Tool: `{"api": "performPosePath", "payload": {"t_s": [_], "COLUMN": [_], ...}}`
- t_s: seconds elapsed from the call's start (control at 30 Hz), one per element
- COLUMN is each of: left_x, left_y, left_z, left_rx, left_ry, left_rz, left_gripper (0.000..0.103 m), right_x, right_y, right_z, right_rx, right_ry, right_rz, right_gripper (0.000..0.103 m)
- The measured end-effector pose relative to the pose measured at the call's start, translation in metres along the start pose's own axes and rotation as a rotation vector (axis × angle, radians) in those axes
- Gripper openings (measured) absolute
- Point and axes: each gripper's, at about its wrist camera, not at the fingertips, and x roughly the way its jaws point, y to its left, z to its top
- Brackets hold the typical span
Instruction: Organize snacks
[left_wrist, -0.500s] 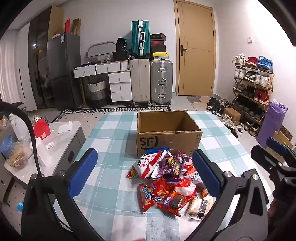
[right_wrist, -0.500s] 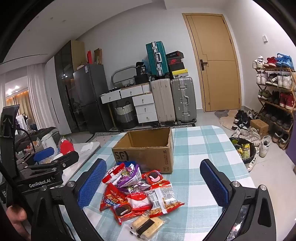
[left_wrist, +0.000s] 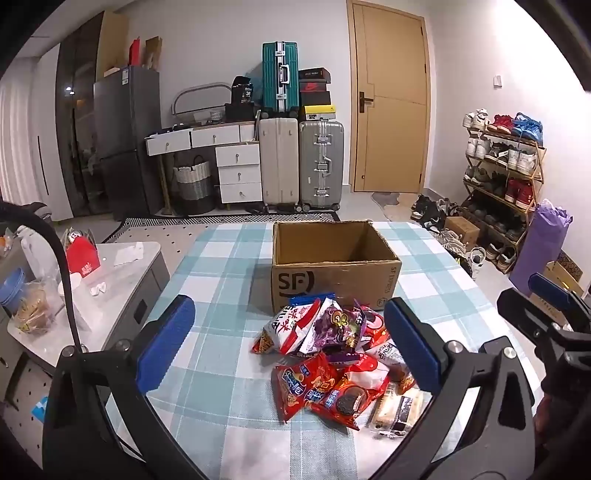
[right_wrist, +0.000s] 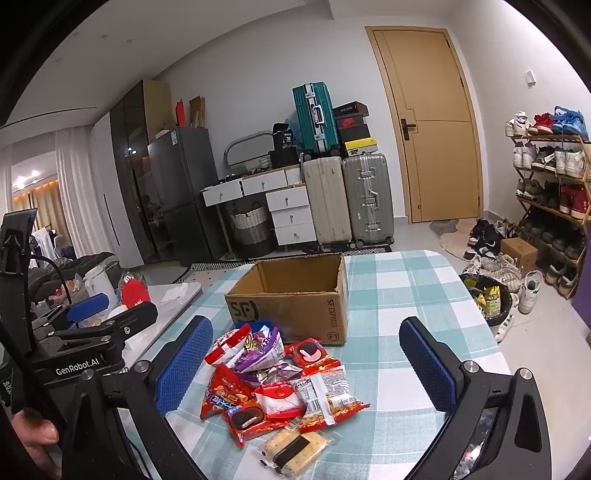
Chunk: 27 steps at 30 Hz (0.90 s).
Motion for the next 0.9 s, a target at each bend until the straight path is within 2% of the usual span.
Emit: {"api": "performPosePath", "payload": {"t_s": [0.27, 0.9], "left_x": [0.0024, 0.0002], "left_y": [0.0044, 0.003], "left_z": [-0.0031, -0.0054], "left_rx": [-0.007, 0.001], "left_ry": [0.014, -0.002], "left_rz": [-0.014, 0.01], "left_gripper": [0.102, 0.102], "right_x": [0.0005, 0.0002], "right_y": [0.0005, 0.002], "right_z": [-0.0018, -0.0021], "right_rx": [-0.003, -0.006], "right_ry": [0.0, 0.0], "right_rz": [0.001, 0.002], "right_gripper": [0.103, 0.103]}}
